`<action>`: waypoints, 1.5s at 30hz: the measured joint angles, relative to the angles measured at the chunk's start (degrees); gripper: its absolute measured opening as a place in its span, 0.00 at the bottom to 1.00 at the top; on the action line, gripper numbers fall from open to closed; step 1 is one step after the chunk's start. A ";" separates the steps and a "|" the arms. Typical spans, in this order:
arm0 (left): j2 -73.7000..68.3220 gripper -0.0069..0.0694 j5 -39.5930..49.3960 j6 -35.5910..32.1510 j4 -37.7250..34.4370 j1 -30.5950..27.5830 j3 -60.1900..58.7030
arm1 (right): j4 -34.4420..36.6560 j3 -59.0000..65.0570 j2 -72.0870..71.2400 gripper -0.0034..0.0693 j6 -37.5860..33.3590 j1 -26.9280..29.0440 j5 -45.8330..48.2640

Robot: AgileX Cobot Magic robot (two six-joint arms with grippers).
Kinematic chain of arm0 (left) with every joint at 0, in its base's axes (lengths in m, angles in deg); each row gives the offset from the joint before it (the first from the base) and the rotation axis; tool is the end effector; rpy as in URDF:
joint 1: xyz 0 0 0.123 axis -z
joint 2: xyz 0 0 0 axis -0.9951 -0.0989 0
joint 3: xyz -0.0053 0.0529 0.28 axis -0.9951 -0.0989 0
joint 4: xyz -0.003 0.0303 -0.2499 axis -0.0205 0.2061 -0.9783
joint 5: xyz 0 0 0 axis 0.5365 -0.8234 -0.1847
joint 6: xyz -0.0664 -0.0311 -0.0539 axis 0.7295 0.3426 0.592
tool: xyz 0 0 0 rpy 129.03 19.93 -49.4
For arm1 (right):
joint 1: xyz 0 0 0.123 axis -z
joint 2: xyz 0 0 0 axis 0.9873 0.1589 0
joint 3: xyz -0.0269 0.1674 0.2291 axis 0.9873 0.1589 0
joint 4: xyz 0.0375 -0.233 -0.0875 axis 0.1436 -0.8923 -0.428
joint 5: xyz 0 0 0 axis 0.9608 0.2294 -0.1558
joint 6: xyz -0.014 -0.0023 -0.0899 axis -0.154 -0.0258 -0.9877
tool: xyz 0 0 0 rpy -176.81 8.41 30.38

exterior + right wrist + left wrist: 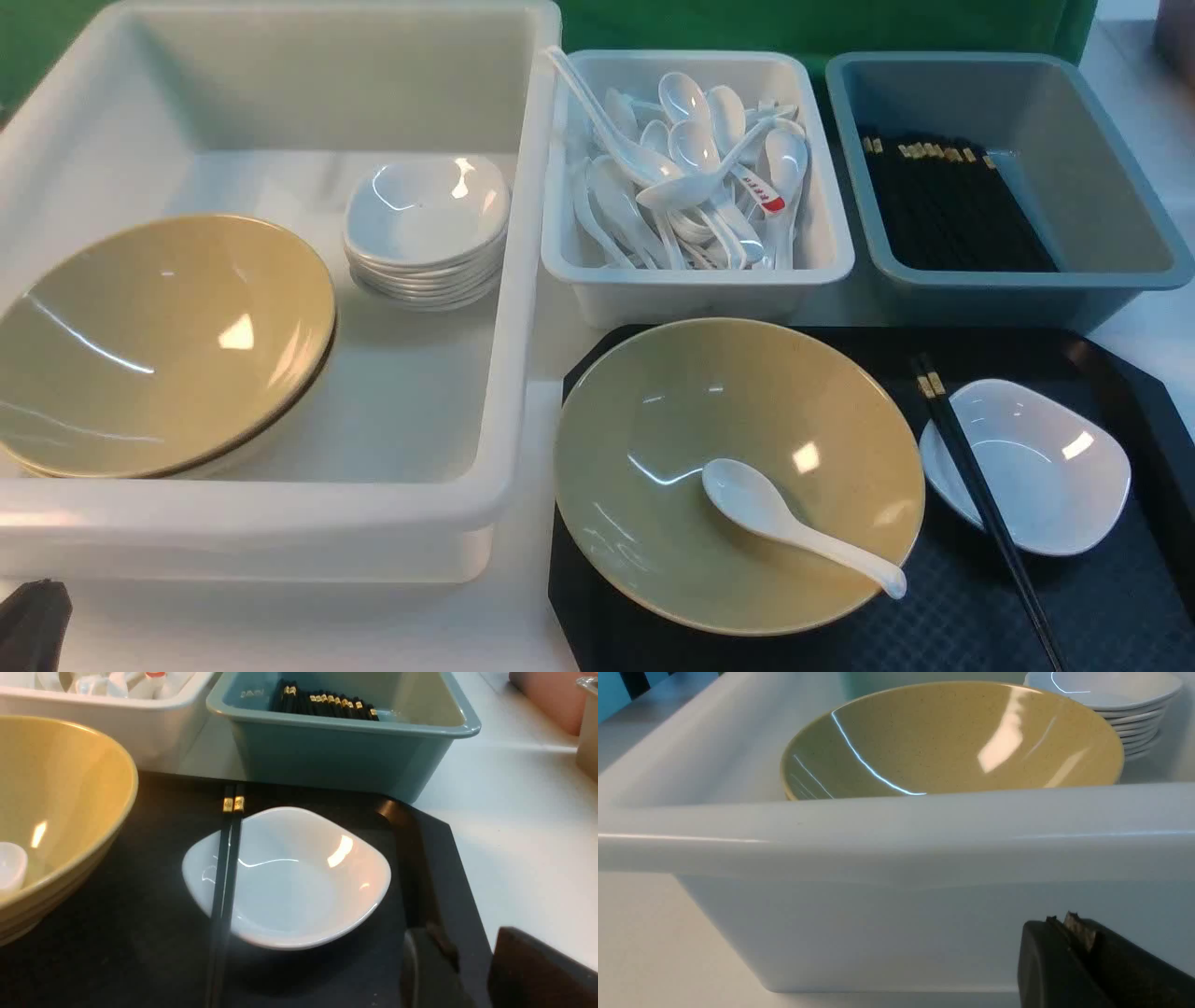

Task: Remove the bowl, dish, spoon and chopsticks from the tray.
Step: Use the right arm to grab the chopsticks

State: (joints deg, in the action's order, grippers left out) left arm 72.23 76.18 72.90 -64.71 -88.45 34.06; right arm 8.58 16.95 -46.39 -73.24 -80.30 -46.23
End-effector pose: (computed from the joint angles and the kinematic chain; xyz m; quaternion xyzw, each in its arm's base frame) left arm 0.0540 0.0030 0.1776 0.0004 0.7848 0.0394 0.6185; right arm 0.0538 -0.0011 0.1751 -0.0027 0.7912 -0.0128 0.6114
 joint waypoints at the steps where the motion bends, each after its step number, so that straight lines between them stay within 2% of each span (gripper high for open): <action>1: 0.00 0.08 0.00 0.00 0.00 0.00 0.00 | 0.00 0.00 0.00 0.37 0.00 0.00 0.00; 35: 0.00 0.08 0.00 0.00 0.00 0.00 0.00 | 0.00 0.00 0.00 0.37 0.00 0.00 0.00; 41: 0.00 0.08 0.00 0.00 0.00 0.00 0.00 | -0.38 0.00 0.00 0.37 -4.40 0.00 -0.42; 45: 0.00 0.08 0.00 0.00 0.00 0.00 0.00 | -0.38 0.00 0.00 0.37 -4.16 0.00 -0.42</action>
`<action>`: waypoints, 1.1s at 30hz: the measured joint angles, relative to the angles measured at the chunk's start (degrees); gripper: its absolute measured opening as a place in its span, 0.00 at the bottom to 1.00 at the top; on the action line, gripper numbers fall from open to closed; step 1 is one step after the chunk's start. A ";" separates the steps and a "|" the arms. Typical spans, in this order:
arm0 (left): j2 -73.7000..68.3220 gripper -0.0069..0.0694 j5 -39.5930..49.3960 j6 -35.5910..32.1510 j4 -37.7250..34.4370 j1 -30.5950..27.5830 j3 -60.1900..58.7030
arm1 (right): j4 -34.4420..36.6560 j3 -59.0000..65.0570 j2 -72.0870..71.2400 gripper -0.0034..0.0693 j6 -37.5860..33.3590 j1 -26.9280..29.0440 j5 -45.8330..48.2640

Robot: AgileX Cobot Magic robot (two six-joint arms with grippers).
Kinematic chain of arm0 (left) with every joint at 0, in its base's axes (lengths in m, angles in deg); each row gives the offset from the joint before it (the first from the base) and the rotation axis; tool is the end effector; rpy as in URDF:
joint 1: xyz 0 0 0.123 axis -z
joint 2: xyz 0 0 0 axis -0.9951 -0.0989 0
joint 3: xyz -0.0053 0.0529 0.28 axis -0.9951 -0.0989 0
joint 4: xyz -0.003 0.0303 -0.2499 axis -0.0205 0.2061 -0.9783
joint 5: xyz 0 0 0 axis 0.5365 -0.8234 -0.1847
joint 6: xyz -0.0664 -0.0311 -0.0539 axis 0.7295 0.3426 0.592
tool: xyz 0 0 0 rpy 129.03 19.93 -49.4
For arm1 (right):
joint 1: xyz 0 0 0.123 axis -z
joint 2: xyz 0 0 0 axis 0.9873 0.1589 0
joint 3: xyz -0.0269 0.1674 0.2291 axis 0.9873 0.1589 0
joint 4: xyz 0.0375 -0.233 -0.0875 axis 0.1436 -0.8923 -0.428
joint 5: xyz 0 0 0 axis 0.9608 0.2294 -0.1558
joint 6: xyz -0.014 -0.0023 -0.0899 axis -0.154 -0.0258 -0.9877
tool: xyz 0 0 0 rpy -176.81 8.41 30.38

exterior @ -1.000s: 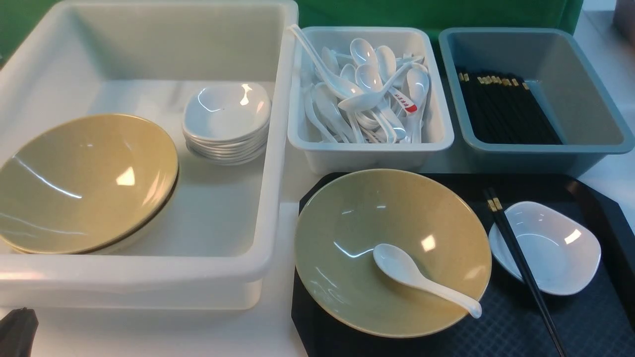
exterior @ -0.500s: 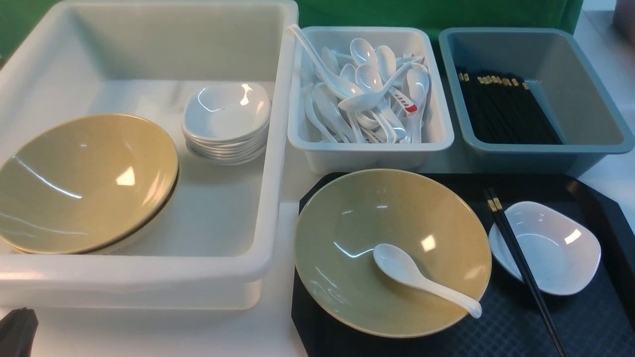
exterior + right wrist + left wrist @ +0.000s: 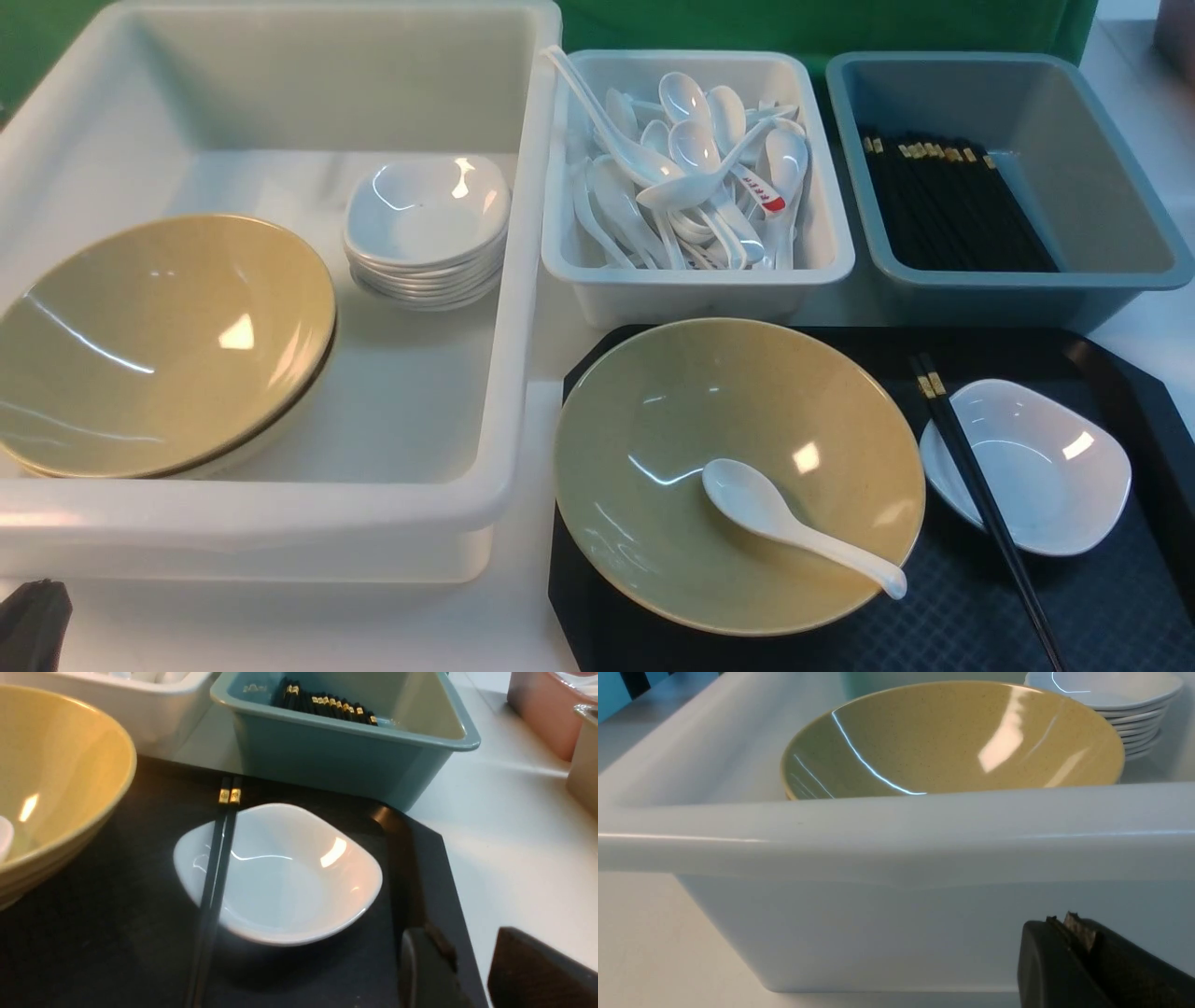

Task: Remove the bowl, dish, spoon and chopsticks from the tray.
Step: Use the right arm to grab the chopsticks

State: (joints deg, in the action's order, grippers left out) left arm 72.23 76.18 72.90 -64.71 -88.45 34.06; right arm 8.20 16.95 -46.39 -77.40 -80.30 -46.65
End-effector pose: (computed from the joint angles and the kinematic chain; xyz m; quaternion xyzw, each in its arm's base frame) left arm 0.0540 0.0030 0.1776 0.0004 0.7848 0.0394 0.6185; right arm 0.0539 -0.0013 0.1757 -0.0332 0.7882 -0.0378 0.6133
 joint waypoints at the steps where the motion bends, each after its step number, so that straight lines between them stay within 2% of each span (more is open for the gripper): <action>1: 0.00 0.08 0.00 0.00 0.00 0.00 0.00 | 0.00 0.00 0.00 0.37 0.36 0.00 0.00; 6: 0.00 0.08 0.00 0.00 0.00 0.00 0.00 | 0.00 0.00 0.00 0.37 5.10 0.00 0.00; 14: 0.00 0.08 0.00 0.00 0.21 0.00 0.00 | 0.00 0.00 0.00 0.37 7.85 0.00 0.00; 18: 0.00 0.08 -0.80 1.01 0.57 0.00 0.00 | 0.00 0.00 0.00 0.37 13.82 0.00 0.00; 20: 0.00 0.08 -2.20 4.27 -3.58 0.00 0.00 | 0.44 0.00 0.00 0.37 19.95 0.00 0.00; 21: 0.00 0.08 -3.30 7.54 -8.05 0.00 0.00 | 1.05 0.00 0.00 0.37 25.72 0.00 -0.14; 26: 0.00 0.08 -6.36 28.53 -38.70 0.00 0.00 | 3.85 0.00 0.00 0.37 55.60 0.00 -4.15; 29: 0.00 0.08 -6.80 35.04 -50.16 0.00 0.00 | 4.15 0.00 0.00 0.37 61.40 0.00 -4.73; 33: 0.00 0.08 -7.28 36.25 -53.67 0.00 0.00 | 4.29 0.00 0.00 0.37 61.73 0.00 -4.73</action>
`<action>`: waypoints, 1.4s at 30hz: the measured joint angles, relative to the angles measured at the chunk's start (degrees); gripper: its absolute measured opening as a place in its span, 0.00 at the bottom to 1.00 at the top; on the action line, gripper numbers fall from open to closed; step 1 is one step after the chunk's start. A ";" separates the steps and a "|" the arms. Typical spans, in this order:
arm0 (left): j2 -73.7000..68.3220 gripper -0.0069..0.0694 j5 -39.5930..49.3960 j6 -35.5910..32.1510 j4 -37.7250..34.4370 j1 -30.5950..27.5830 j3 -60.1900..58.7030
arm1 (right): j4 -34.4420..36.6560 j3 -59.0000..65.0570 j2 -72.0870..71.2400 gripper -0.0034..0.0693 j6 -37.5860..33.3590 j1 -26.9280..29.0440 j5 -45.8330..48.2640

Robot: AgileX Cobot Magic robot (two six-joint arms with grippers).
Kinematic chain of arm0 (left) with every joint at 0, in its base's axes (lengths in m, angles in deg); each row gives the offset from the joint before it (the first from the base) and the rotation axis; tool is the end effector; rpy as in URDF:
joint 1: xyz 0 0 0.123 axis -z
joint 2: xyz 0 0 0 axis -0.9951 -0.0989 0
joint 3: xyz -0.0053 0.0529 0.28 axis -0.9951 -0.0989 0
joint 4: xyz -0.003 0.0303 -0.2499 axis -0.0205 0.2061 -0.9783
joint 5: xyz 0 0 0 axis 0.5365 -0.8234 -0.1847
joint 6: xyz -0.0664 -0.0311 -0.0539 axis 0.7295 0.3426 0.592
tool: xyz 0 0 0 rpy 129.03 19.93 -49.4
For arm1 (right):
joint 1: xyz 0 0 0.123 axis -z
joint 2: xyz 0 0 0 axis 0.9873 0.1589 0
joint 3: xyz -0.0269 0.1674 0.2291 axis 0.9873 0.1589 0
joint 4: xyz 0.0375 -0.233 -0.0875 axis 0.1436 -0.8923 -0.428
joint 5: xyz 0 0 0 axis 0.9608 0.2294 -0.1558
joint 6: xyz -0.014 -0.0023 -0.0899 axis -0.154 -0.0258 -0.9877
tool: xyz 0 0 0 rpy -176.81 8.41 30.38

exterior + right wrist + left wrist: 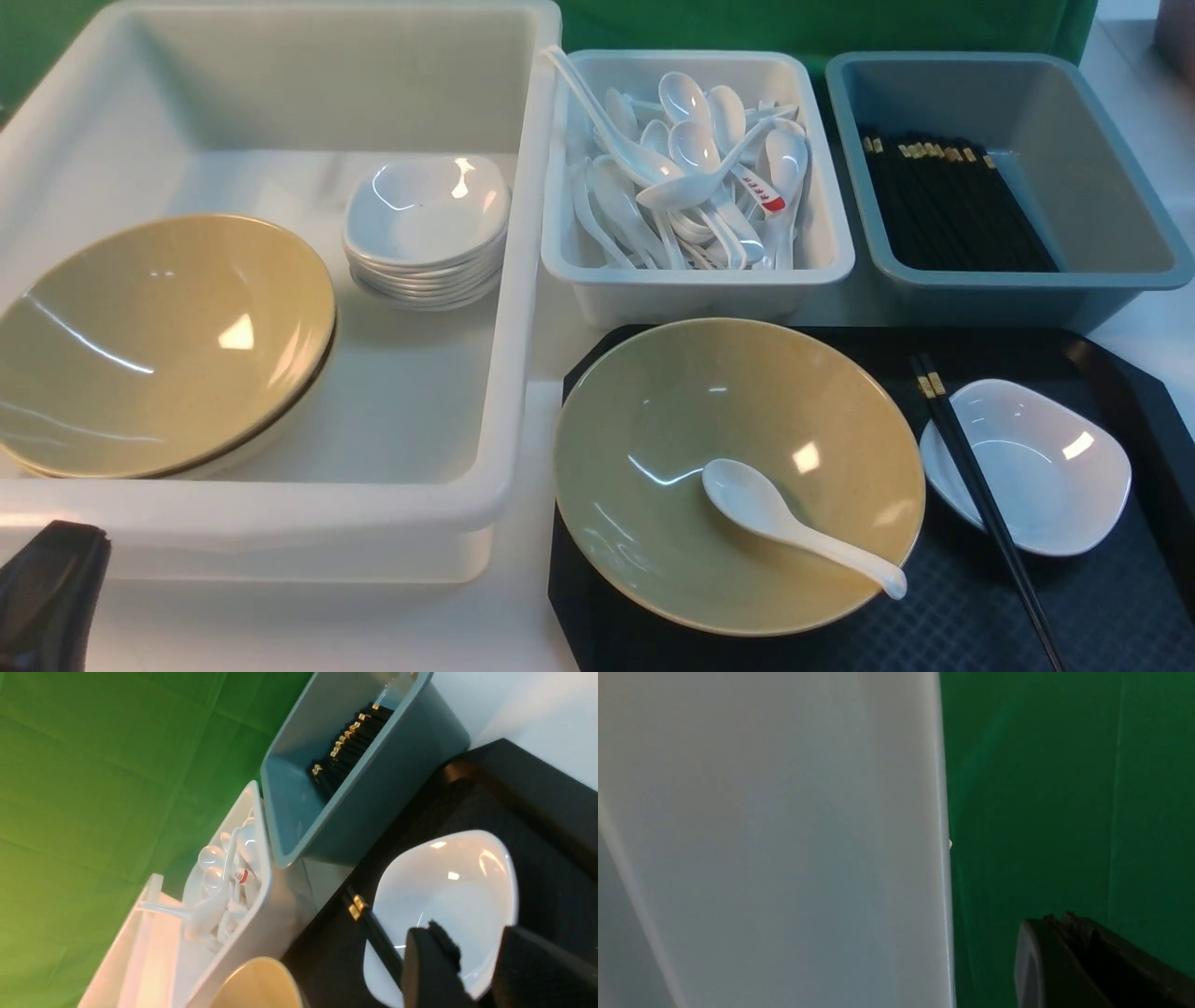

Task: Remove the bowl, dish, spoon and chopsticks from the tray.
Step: Use the right arm to grab the chopsticks

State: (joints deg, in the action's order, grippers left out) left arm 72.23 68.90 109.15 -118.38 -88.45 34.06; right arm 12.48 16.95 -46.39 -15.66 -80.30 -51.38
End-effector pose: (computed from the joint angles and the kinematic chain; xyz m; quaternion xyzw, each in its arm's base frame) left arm 0.0563 -0.0097 0.1961 -0.4684 0.5432 -0.4947 0.4907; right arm 0.0555 0.0005 0.1831 0.3821 0.6603 0.3242 0.5593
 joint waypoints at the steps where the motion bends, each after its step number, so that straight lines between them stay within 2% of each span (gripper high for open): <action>1: 0.00 0.08 -0.01 0.00 -0.25 0.00 0.00 | 0.00 0.00 0.00 0.37 -0.04 0.00 0.00; 5: 0.00 0.08 -0.07 -0.19 -1.09 0.00 0.00 | 0.40 0.00 0.00 0.37 -0.16 0.00 -0.34; 9: 0.00 0.08 0.10 -4.89 -0.69 0.00 3.10 | 0.97 0.00 0.00 0.37 -2.41 -1.74 -2.53; 10: 0.00 0.08 0.10 -7.97 0.10 0.00 4.77 | 1.02 -0.22 0.00 0.37 -3.55 -2.43 -2.45; 11: 0.00 0.08 0.45 -13.21 2.06 0.00 8.13 | 1.07 -2.08 0.00 0.36 -7.63 -4.15 -1.39; 12: 0.00 0.08 0.72 -14.84 2.81 0.00 9.14 | 1.07 -2.76 0.00 0.35 -8.62 -4.63 -1.04; 13: -0.61 0.08 2.63 -21.31 6.28 0.00 13.46 | 1.07 -5.76 0.53 0.31 -12.62 -6.58 0.31; 15: -4.03 0.08 6.97 -28.04 12.27 0.00 19.61 | 1.07 -12.24 3.52 0.22 -21.63 -9.20 3.25; 16: -5.04 0.08 8.10 -29.11 12.86 0.00 20.73 | 1.07 -12.24 3.90 0.21 -22.47 -9.40 3.59; 18: -15.00 0.08 18.42 -33.80 22.77 0.00 29.13 | 1.07 -22.49 12.28 0.10 -35.62 -12.05 10.82; 20: -21.70 0.08 25.51 -35.06 27.97 0.00 34.37 | 1.07 -28.92 18.00 0.09 -44.19 -12.87 16.36; 24: -33.31 0.08 39.22 -38.39 35.45 0.00 44.51 | 1.01 -40.81 29.19 0.09 -56.74 -13.14 27.74; 25: -34.49 0.08 40.70 -38.93 35.80 0.09 45.05 | 1.01 -41.45 29.85 0.09 -57.57 -13.14 28.44; 26: -38.21 0.08 45.34 -40.73 38.30 0.60 49.06 | 0.94 -45.64 34.45 0.09 -62.39 -13.14 33.38; 27: -41.00 0.08 48.61 -41.91 39.85 1.86 51.60 | 0.89 -49.25 38.94 0.09 -65.95 -13.14 38.28; 31: -46.67 0.08 54.21 -43.12 41.91 6.99 56.31 | 0.37 -54.43 47.95 0.09 -70.23 -13.22 46.64; 33: -51.54 0.08 57.09 -44.13 42.50 13.38 59.43 | 0.00 -55.98 53.55 0.09 -71.17 -13.75 49.21; 37: -57.58 0.08 58.17 -45.58 42.77 22.14 63.51 | -0.02 -56.43 60.55 0.10 -71.39 -14.44 48.66; 40: -64.48 0.08 58.22 -45.93 44.59 32.43 68.30 | -0.46 -56.56 67.63 0.11 -69.94 -14.78 45.20; 41: -64.85 0.08 58.22 -45.93 44.77 32.98 68.58 | -0.60 -56.56 68.36 0.11 -69.68 -14.78 44.46; 42: -67.39 0.08 58.15 -45.93 46.06 36.79 70.42 | -0.94 -56.56 70.90 0.13 -69.08 -14.78 42.90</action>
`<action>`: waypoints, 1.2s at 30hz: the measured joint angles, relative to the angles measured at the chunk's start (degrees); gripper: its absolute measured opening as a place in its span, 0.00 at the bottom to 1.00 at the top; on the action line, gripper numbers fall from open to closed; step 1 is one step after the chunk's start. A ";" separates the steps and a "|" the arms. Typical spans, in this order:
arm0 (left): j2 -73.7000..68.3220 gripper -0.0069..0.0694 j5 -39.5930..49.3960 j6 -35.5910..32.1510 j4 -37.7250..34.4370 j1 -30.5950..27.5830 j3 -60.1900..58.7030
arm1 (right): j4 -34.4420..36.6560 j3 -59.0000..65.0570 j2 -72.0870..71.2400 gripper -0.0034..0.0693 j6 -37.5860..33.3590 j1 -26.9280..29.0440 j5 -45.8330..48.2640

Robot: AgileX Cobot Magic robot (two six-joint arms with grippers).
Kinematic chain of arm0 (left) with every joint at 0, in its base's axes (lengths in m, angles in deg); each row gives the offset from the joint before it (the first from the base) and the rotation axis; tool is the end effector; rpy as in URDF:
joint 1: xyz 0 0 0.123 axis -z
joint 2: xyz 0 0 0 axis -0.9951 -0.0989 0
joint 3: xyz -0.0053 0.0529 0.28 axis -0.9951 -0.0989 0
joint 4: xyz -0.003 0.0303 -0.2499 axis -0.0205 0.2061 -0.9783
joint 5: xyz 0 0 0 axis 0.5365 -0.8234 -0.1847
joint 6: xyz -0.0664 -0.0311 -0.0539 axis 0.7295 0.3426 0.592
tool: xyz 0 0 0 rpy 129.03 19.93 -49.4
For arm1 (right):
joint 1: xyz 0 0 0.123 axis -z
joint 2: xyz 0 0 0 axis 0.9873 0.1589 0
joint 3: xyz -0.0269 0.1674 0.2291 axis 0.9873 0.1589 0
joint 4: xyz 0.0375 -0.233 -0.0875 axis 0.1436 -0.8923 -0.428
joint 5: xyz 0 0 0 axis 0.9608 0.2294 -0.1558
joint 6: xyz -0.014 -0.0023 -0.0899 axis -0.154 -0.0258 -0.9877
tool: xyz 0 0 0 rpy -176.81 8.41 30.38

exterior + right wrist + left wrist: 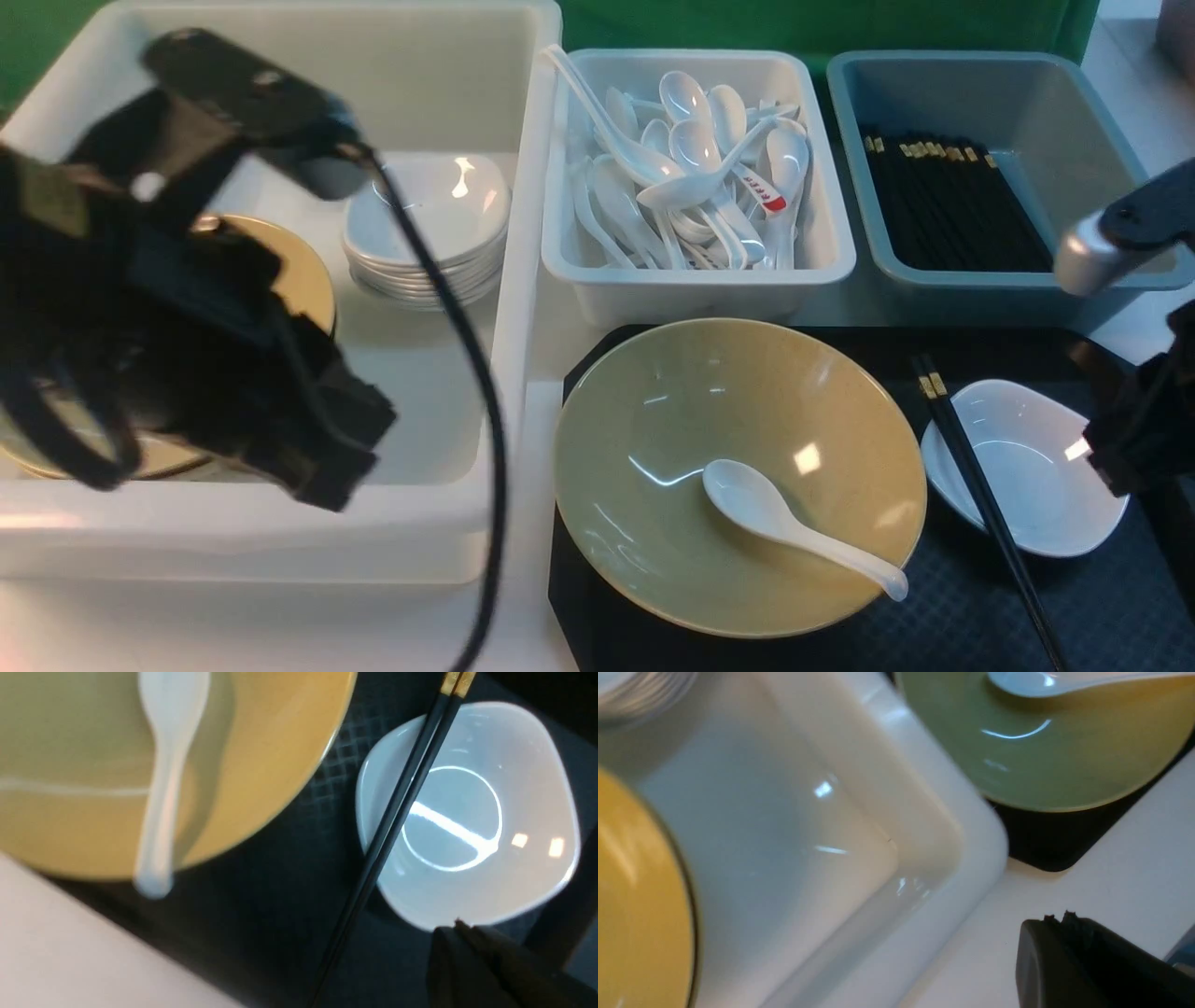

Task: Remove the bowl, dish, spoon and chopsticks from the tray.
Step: Use the right arm to grab the chopsticks

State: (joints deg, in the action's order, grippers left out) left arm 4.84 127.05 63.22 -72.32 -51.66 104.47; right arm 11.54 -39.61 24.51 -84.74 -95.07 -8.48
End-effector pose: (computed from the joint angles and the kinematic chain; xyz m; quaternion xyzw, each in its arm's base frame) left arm 0.1718 -0.1264 0.3727 0.3812 0.8872 -0.1168 0.2322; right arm 0.2199 0.0580 0.2952 -0.2128 0.9559 0.0178 0.2017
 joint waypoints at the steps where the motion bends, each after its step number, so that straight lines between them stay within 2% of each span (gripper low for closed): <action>1: -1.02 0.08 -0.12 0.00 0.36 1.55 0.70 | -0.18 0.00 0.72 0.13 0.30 0.00 -0.53; 3: -4.94 0.08 -0.46 0.00 2.56 7.38 2.81 | -0.47 -0.05 5.64 0.22 1.91 0.00 -3.87; 4: -5.91 0.08 -0.55 0.00 2.86 8.85 3.04 | -0.52 -0.05 6.66 0.25 2.69 0.00 -4.53; 7: -8.65 0.08 -0.59 0.00 3.35 12.85 3.25 | -0.53 -0.05 12.09 0.42 5.34 0.00 -8.24; 12: -10.02 0.08 -1.19 0.00 3.39 14.80 2.37 | -0.53 -0.05 18.24 0.62 6.92 0.00 -13.52; 14: -10.06 0.08 -1.92 0.00 3.47 14.80 1.62 | -0.53 -0.05 20.39 0.65 7.19 0.00 -15.20; 20: -10.08 0.08 -2.35 0.00 3.97 14.80 0.91 | -0.60 -1.44 25.32 0.67 7.42 0.00 -17.85; 25: -10.08 0.08 -3.03 0.00 4.01 14.80 0.61 | -0.60 -3.95 27.36 0.63 8.22 0.00 -17.79; 33: -10.08 0.08 -3.27 0.00 4.21 14.80 0.56 | -0.60 -5.22 27.89 0.42 8.87 0.00 -13.92; 36: -10.08 0.08 -3.99 0.05 4.40 14.80 0.55 | -0.60 -5.22 27.94 0.39 8.87 0.00 -11.90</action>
State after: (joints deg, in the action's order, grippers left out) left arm -5.24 123.06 63.27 -67.92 -36.86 105.03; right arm 10.95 -44.83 52.45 -75.87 -95.07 -20.38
